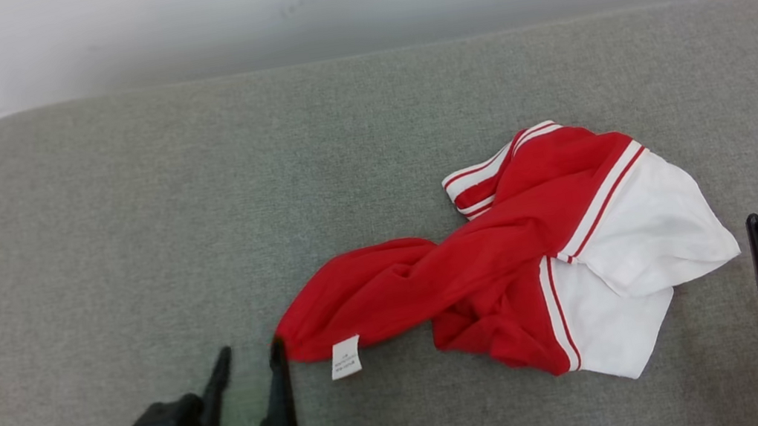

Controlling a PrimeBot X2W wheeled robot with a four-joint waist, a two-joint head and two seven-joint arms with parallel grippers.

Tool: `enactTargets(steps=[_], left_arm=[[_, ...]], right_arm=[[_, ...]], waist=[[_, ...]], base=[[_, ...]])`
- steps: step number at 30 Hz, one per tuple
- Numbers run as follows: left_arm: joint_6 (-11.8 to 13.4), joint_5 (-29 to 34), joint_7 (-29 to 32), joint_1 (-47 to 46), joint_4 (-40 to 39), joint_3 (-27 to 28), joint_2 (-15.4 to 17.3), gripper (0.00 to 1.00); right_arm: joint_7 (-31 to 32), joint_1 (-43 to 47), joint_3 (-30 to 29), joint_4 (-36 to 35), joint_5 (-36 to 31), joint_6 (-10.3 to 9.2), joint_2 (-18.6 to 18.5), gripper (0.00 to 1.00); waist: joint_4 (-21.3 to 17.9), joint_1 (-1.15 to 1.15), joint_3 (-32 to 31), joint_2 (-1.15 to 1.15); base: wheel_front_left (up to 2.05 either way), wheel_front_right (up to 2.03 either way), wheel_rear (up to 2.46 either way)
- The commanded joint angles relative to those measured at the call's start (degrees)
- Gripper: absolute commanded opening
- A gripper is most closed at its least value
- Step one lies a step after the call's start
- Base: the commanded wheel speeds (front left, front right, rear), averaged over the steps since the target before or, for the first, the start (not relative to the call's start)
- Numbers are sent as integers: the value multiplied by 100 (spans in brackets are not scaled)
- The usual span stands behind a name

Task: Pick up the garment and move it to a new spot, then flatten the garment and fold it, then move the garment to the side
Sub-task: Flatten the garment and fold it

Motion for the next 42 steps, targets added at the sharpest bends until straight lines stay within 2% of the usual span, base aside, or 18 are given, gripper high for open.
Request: enactTargets(steps=[1, 6, 11, 14, 27, 30, 33, 38, 42], left_arm=[[64, 88, -125, 24, -84, 109, 20, 100], [226, 616, -330, -87, -633, 400, 263, 100], [286, 996, -340, 43, -1178, 603, 598, 100], [286, 1023, -322, 210, -1399, 602, 718, 100], [379, 993, -99, 325, -1668, 525, 801, 100], [284, 1046, -13, 78, -1685, 442, 818, 100], [48, 1036, 236, -314, -1548, 218, 725, 100], [-450, 812, 925, -789, -650, -233, 541, 100], [-666, 622, 1228, -915, 61, -407, 394, 100]], right_arm=[[31, 72, -21, -42, -66, -13, -14, 100], [142, 151, 6, -194, -108, -13, -41, 100], [256, 243, 43, -344, -107, -13, -38, 100], [333, 287, 91, -422, -121, -13, -23, 100], [310, 225, 125, -402, -39, -13, -47, 100], [304, 206, 88, -427, -39, -13, -42, 100], [309, 177, 52, -431, -27, -13, -37, 100], [294, 106, 161, -385, -28, -13, -16, 100], [257, 77, 155, -303, 26, -13, 2, 100]], waist=[[33, 0, -62, 0], [109, 0, -196, 0], [150, 0, -287, 0], [143, 0, -344, 0], [135, 0, -331, 0], [165, 0, -273, 0], [210, 0, -184, 0], [125, 0, -76, 0], [40, 0, -13, 0]], base=[[0, 0, 0], [0, 0, 0], [0, 0, 0], [0, 0, 0], [0, 0, 0], [0, 0, 0], [0, 0, 0], [0, 0, 0], [0, 0, 0]])
